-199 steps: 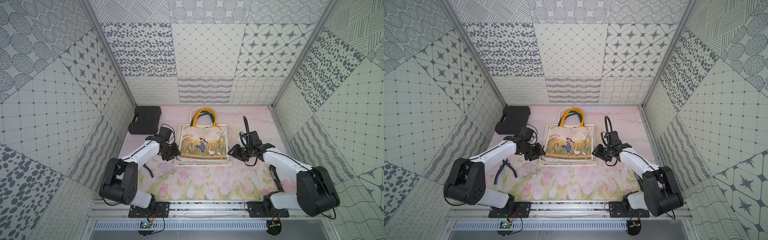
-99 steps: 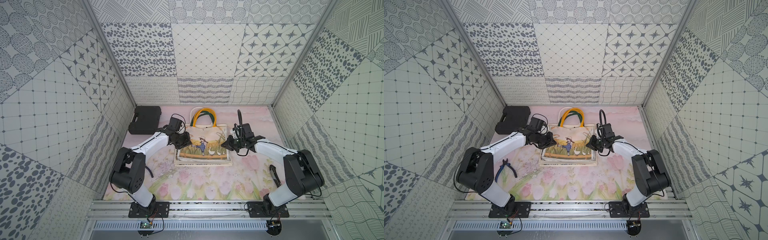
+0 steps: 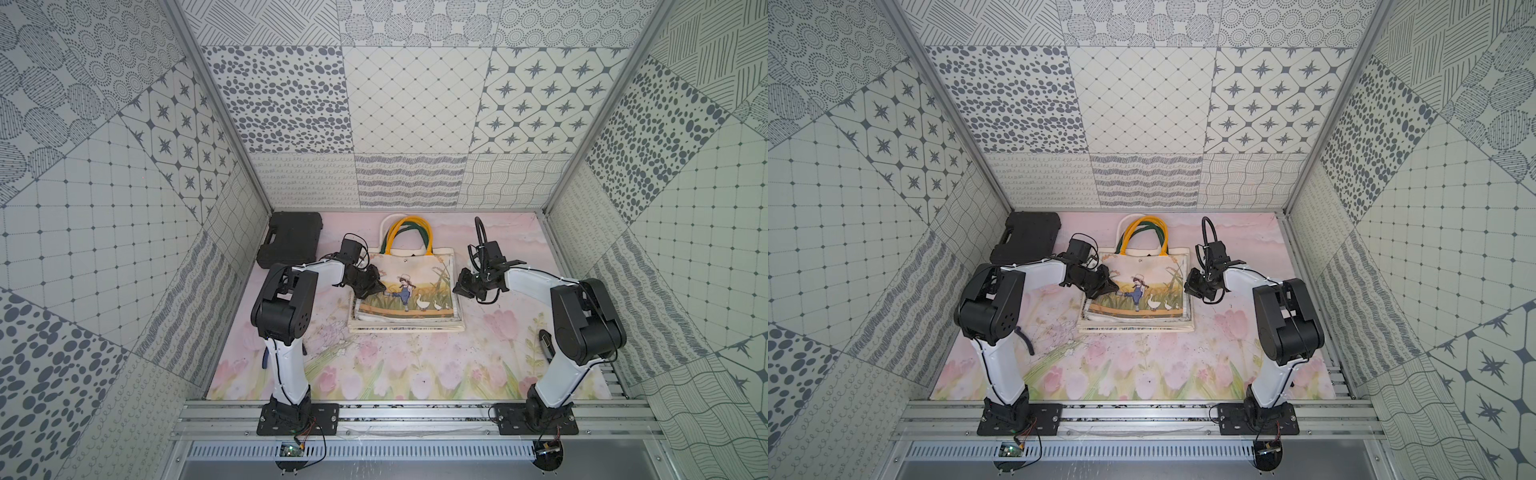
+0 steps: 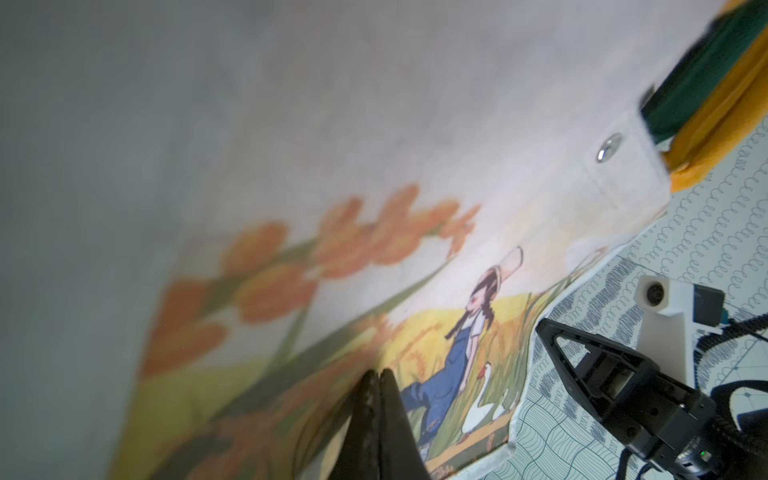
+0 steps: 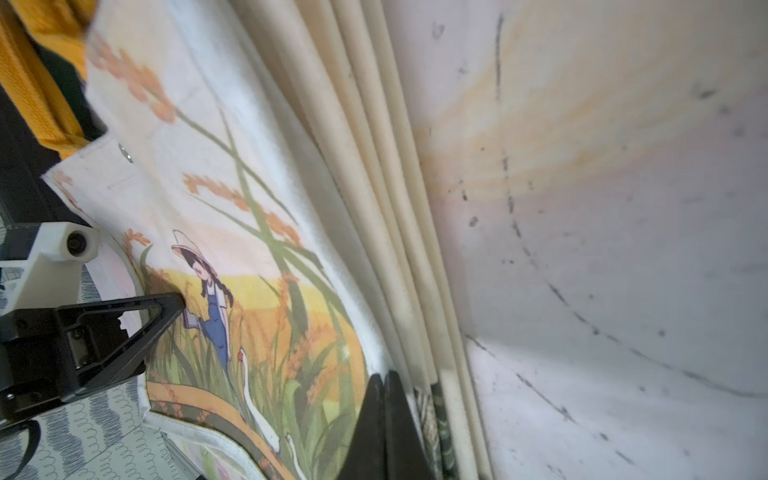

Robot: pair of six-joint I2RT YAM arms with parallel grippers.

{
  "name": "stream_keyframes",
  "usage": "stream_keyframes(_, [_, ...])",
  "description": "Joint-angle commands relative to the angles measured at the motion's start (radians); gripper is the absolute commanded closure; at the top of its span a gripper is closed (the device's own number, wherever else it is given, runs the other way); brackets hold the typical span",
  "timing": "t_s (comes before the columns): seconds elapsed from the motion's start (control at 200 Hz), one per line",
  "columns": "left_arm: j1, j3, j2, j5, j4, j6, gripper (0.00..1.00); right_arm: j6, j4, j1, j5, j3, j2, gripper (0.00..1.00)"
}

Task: Put away the canvas bag
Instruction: Adjust the canvas bag at the center of the board.

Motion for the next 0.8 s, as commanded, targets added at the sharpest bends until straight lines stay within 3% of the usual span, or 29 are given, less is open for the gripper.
stream_keyframes(0.0, [0.023,-0.022,-0.043,-0.070,-0.060,0.028,1.00,-0.032,-0.002,0.015,-0.016,0.013,-0.038,1.00])
stream_keyframes(0.14, [-0.014,0.005,-0.103,-0.042,-0.057,0.025,1.00,0.002,0.003,0.099,-0.053,0.077,-0.069,1.00])
stream_keyframes(0.31, [-0.117,0.017,-0.109,-0.084,-0.060,0.002,1.00,0.118,0.076,0.219,-0.076,0.115,0.010,0.99])
stream_keyframes(0.525, [-0.161,-0.084,-0.020,-0.072,0.025,-0.094,1.00,0.247,0.151,0.246,-0.046,0.050,0.103,0.92])
stream_keyframes(0.795, [-0.128,-0.145,-0.063,-0.173,-0.054,-0.077,1.00,0.302,-0.071,0.205,0.295,-0.043,-0.015,0.92])
